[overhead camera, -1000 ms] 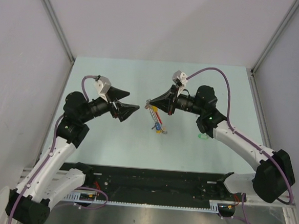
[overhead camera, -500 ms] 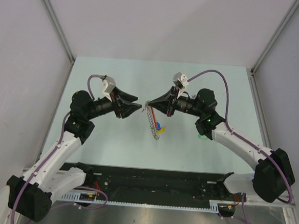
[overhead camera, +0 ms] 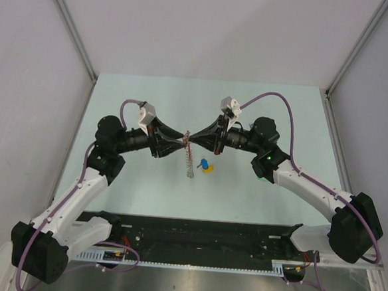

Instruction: Put the keys on the keyring

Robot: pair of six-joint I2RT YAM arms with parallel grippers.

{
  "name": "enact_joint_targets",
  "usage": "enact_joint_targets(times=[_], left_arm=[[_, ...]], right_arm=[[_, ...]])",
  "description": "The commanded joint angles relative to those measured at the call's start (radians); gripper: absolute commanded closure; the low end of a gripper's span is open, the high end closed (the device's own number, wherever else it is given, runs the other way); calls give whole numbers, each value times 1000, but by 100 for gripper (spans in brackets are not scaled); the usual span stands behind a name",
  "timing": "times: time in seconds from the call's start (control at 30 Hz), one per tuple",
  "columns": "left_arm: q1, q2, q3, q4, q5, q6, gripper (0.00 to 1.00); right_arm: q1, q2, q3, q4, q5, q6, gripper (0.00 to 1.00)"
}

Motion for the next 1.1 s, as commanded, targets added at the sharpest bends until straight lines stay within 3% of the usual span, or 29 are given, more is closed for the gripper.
enact_joint_targets(times=[0.0,0.13,0.33,0.67,0.87,1.07], left_arm=[[-5,10,24,-30,76,60,54],[-5,16,27,-41,125,87,52],[-5,-17,0,-29,206,163,42],[-5,-71,-48,17,252,223,39],[-5,-50,-59,89,282,159,44],[-5,-36,-54,96,280,136,60]], right_arm=[[8,-4,1,76,-36,-5,100],[10,-2,1,74,-53,-13,100],[17,0,-1,58,-88,-42,100],[25,-10,0,45,-139,-76,100],[31,0,1,55,-159,-76,100],[34,10,1,70,-167,-70,100]])
